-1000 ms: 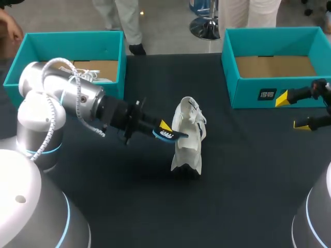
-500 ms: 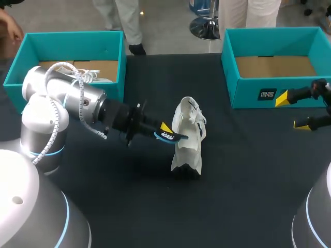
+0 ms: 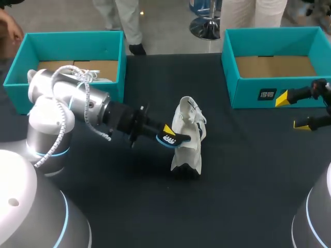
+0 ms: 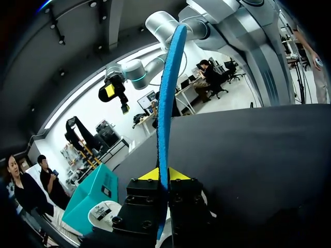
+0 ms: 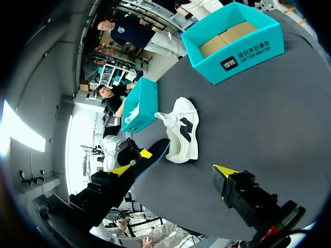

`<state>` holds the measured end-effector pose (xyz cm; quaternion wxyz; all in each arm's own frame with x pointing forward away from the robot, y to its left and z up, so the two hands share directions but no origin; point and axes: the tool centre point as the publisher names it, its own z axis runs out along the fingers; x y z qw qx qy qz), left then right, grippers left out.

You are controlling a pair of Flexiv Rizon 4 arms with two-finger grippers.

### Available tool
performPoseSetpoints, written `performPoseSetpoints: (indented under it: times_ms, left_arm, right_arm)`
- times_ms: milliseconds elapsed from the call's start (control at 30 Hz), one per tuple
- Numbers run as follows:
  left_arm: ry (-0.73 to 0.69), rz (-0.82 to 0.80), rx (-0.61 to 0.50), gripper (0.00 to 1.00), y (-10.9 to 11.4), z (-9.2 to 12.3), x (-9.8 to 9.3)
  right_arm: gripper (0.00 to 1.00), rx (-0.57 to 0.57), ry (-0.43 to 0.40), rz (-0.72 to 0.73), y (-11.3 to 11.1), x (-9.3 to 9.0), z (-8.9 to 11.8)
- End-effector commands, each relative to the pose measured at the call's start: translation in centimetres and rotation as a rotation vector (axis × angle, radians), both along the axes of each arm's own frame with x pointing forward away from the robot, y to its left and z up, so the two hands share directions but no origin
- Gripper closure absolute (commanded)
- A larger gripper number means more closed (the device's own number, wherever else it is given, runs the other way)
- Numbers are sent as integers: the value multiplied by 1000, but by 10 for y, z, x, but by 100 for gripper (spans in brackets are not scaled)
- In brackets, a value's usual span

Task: Take the shoe out of the shoebox, open the shoe tongue, remove and reinsert the insole, then place the shoe into the shoebox

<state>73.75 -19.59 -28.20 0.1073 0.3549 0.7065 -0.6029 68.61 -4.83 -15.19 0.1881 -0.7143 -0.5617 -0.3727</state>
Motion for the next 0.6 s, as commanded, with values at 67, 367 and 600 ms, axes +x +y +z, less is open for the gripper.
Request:
performPoseSetpoints:
  times_ms: [67, 367, 600]
  left_arm:
    - [1, 0, 3, 100, -3, -1, 1]
    - [-17, 0, -40, 100, 1, 17, -5]
    - [-20, -7, -63, 100, -3, 24, -6]
  right_arm:
    - [0, -2, 0, -4, 0, -2, -1]
    - [0, -2, 0, -4, 0, -2, -1]
    - [0, -2, 0, -4, 0, -2, -1]
